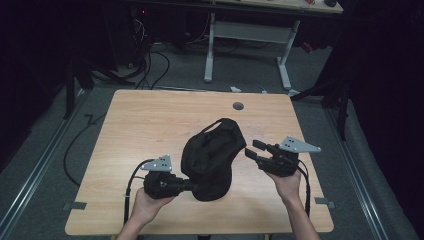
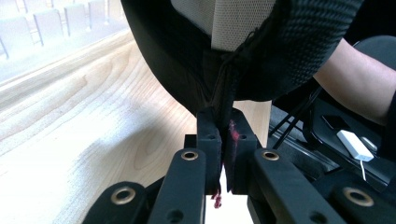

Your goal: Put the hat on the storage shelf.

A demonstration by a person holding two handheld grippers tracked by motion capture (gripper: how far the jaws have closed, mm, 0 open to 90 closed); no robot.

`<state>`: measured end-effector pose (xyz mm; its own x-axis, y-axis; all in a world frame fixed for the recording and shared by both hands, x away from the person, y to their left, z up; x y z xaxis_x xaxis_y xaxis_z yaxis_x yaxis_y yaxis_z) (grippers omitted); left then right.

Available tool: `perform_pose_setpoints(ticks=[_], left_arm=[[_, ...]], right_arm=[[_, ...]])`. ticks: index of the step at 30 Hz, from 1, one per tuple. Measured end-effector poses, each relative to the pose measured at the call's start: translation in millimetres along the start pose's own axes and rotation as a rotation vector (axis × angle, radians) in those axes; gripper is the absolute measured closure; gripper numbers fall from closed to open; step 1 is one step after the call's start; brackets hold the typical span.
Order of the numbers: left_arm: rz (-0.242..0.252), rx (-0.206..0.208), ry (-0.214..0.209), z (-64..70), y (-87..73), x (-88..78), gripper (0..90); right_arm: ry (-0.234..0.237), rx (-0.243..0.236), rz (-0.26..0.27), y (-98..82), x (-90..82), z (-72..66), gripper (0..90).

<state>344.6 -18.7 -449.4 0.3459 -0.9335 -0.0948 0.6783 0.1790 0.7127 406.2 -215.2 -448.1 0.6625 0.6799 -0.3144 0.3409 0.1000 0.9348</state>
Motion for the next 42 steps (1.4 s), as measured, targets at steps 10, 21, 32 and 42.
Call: perform_pose_setpoints(ticks=[10,21,32,42], left_arm=[[0.048,0.017,0.022,1.2,10.8,-4.9,86.3],[0.126,0.037,0.060,-1.6,26.8,-12.1,86.3],[0.210,0.048,0.124,-10.6,47.9,-20.6,86.3],[0.233,0.049,0.154,-19.4,63.5,-21.5,86.3]], right_arm=[[-0.126,0.038,-0.138,-50.2,-1.8,25.3,48.3],[-0.253,0.065,-0.275,-98.7,-0.5,47.2,47.8],[-0.375,0.060,-0.361,-129.4,2.3,63.4,43.5],[-0.423,0.077,-0.389,-139.8,5.8,69.3,40.0]])
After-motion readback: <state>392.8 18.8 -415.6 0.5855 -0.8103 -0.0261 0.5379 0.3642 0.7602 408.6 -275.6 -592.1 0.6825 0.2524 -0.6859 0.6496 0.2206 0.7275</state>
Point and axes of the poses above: each handheld gripper's, and its own axes: x roughly forward along the jaws, y roughly out of its top, z roughly to its right, the point moved 9 cm from there along x, roughly forward along the jaws, and after that the axes turned 2 degrees about x, right-handed, at the moved point
